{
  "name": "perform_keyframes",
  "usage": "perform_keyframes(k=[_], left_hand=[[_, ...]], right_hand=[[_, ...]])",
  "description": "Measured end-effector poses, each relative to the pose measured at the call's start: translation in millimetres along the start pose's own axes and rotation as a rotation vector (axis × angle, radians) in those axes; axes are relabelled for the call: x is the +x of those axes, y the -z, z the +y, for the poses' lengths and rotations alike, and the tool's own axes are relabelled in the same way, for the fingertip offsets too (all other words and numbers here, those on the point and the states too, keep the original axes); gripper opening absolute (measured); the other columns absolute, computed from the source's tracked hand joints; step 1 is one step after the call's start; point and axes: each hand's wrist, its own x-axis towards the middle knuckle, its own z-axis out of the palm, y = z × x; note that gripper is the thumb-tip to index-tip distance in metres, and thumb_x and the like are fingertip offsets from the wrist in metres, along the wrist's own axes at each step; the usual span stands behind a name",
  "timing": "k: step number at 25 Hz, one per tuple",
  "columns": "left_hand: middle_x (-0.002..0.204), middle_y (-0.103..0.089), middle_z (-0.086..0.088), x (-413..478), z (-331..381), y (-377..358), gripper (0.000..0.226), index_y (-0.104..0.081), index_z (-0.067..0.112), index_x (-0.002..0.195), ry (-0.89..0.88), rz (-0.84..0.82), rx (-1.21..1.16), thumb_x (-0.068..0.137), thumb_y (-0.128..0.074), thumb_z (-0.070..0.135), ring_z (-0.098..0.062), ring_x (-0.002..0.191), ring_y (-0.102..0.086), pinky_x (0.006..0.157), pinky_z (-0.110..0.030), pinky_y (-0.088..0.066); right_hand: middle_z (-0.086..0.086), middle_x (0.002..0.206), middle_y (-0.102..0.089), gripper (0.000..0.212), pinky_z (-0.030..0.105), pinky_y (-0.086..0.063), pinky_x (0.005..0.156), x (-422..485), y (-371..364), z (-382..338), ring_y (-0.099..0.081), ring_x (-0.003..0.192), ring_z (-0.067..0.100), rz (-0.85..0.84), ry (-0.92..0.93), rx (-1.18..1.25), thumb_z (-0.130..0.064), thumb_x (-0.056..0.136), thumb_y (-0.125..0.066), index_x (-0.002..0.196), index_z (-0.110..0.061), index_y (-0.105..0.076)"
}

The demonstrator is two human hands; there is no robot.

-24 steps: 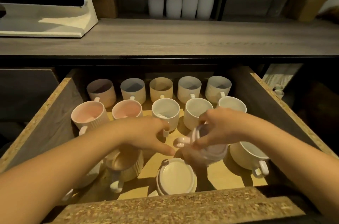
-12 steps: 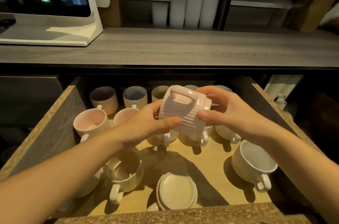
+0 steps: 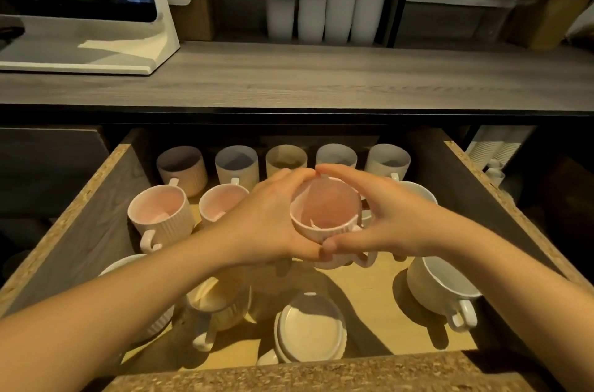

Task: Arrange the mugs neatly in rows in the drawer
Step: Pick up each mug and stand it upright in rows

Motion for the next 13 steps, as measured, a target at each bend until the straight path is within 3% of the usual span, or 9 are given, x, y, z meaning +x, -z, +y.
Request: perform_keyframes(k=[2, 5, 7, 10, 13], left_hand=[[0.105, -0.039, 0.032, -0.9, 4.6, -1.4, 0.089, -0.025, 0.044, 0.126, 0.0, -0.047, -0.047, 0.06, -0.085, 0.037, 0.007, 0.1, -0.047, 0.076, -0.007, -0.042], [0.111, -0.043, 0.029, -2.6, 10.0, -5.6, 0.093, -0.018, 0.042, 0.131, 0.006, -0.151, -0.088, 0.065, -0.083, 0.034, 0.002, 0.104, -0.05, 0.082, -0.009, -0.046], [0.125, -0.042, 0.024, -5.1, 13.9, -9.6, 0.089, -0.015, 0.038, 0.139, 0.014, -0.23, -0.045, 0.074, -0.076, 0.038, 0.005, 0.109, -0.044, 0.082, -0.003, -0.037], [0.149, -0.033, 0.013, -8.9, 13.8, -11.7, 0.083, -0.015, 0.036, 0.144, 0.02, -0.317, 0.119, 0.08, -0.066, 0.047, -0.005, 0.128, -0.038, 0.093, -0.015, -0.033], [0.15, -0.033, 0.01, -13.2, 9.1, -14.1, 0.076, -0.019, 0.034, 0.145, 0.055, -0.401, 0.211, 0.084, -0.061, 0.048, -0.01, 0.129, -0.04, 0.094, -0.018, -0.033]], right_hand=[[-0.031, 0.11, -0.041, 0.082, 0.001, -0.045, 0.065, -2.2, 0.6, -5.1, -0.048, 0.094, -0.014, -0.016, -0.004, -0.037, -0.038, 0.07, -0.077, 0.131, -0.046, -0.024], [-0.019, 0.112, -0.045, 0.082, 0.01, -0.048, 0.074, -7.4, 4.9, -7.6, -0.051, 0.098, 0.004, -0.095, -0.045, -0.169, -0.035, 0.07, -0.078, 0.136, -0.036, -0.03], [-0.01, 0.116, -0.045, 0.078, 0.018, -0.047, 0.08, -11.2, 5.5, -6.3, -0.048, 0.101, 0.009, -0.183, -0.111, -0.34, -0.041, 0.069, -0.076, 0.135, -0.028, -0.036], [-0.007, 0.115, -0.053, 0.073, 0.022, -0.048, 0.076, -17.6, 2.2, 6.0, -0.053, 0.097, 0.011, -0.256, -0.228, -0.569, -0.054, 0.069, -0.071, 0.129, -0.024, -0.043], [-0.006, 0.113, -0.063, 0.074, 0.021, -0.049, 0.071, -21.5, -6.3, 21.3, -0.058, 0.091, 0.012, -0.259, -0.277, -0.753, -0.067, 0.068, -0.063, 0.125, -0.024, -0.047]])
